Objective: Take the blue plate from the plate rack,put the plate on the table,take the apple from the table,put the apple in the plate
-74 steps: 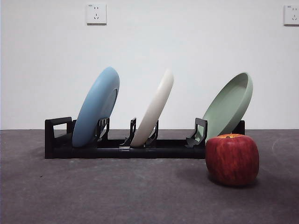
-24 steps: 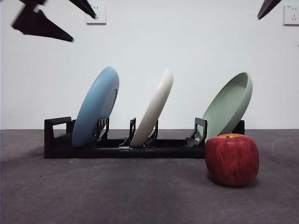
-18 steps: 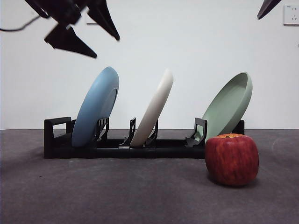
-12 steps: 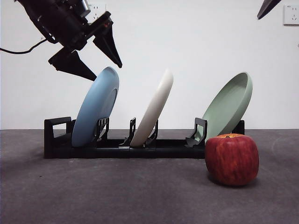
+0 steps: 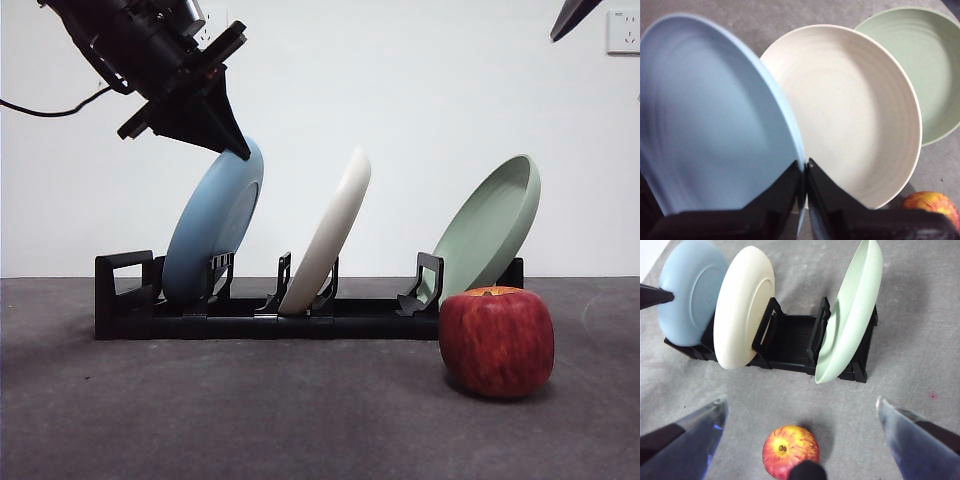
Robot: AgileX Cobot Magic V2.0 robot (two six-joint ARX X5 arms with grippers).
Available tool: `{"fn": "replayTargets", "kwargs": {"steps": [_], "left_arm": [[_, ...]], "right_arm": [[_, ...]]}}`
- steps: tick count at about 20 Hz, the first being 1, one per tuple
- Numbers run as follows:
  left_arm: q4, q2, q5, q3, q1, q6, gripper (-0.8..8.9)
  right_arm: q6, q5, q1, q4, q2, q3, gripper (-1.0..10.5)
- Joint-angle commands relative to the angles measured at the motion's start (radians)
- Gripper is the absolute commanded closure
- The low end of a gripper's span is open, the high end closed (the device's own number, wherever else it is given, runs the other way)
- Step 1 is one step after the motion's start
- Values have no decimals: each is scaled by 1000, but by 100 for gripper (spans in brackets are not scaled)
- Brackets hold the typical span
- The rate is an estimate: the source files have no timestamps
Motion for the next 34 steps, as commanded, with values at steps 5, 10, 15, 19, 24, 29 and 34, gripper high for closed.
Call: {"fn": "replayTargets", "kwargs": {"steps": [5,10,15,19,24,29,34], "left_arm": [[-186,-20,-17,232,0,41,822],[-472,-101,-25,436,-44,149,822],[-720,-286,-157,444,-140,219,822],[-915,-416,-348,439,-281,183,821],[-915,-574,-564,309,-542,3,821],[-889,-607,-859,11,-784,-227,822],[-493,-534,-857,-257,-929,-245,822]], "right_arm": [[7,0,1,5,0,5,444],[7,0,1,5,0,5,444],[7,1,1,5,0,5,444],[7,0,1,5,0,5,444],[7,0,1,5,0,5,444],[7,0,1,5,0,5,445],[8,0,1,5,0,5,445]]}}
